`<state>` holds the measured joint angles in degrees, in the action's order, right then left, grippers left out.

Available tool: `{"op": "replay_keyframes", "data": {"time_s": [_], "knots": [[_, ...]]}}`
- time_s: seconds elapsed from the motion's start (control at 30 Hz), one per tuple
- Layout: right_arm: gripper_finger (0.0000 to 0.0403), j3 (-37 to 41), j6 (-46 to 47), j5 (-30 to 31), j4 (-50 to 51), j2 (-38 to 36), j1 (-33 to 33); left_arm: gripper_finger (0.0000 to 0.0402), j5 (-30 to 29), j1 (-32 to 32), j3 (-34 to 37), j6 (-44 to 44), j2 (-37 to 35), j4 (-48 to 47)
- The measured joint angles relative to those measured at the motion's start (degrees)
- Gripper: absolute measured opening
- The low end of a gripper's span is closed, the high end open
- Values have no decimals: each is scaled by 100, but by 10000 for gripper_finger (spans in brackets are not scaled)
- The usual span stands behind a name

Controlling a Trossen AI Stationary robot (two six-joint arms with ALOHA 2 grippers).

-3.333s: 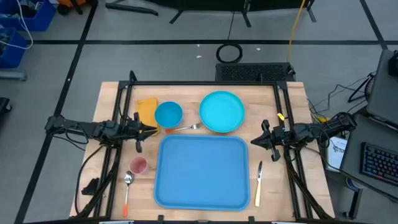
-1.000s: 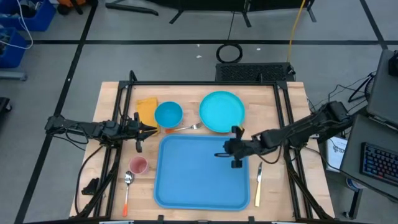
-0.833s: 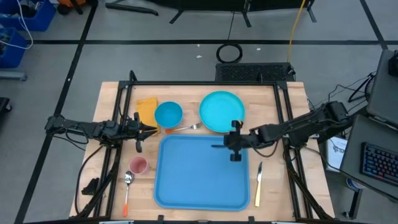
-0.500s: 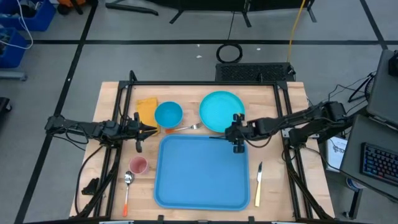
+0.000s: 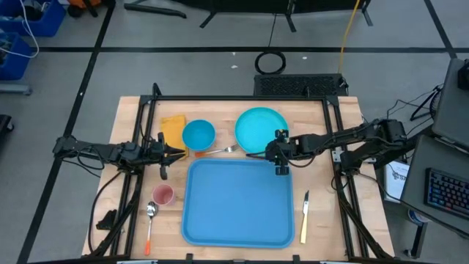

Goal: Set up tray
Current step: Put the light blue plate on the blue serving tray

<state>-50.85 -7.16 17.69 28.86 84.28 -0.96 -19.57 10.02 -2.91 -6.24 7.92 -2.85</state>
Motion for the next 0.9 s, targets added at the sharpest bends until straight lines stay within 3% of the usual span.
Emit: {"op": "replay_keyframes", "data": {"time_s": [0.17,0.67,0.9], "knots": [[172,69,-45,-266,-84,98,-166,63,0,1,0,0,0,0],[171,94,-151,-156,-252,361,-397,63,2,0,1,0,0,2],[171,96,-139,-428,-239,362,-502,63,2,2,-1,0,0,0]]}}
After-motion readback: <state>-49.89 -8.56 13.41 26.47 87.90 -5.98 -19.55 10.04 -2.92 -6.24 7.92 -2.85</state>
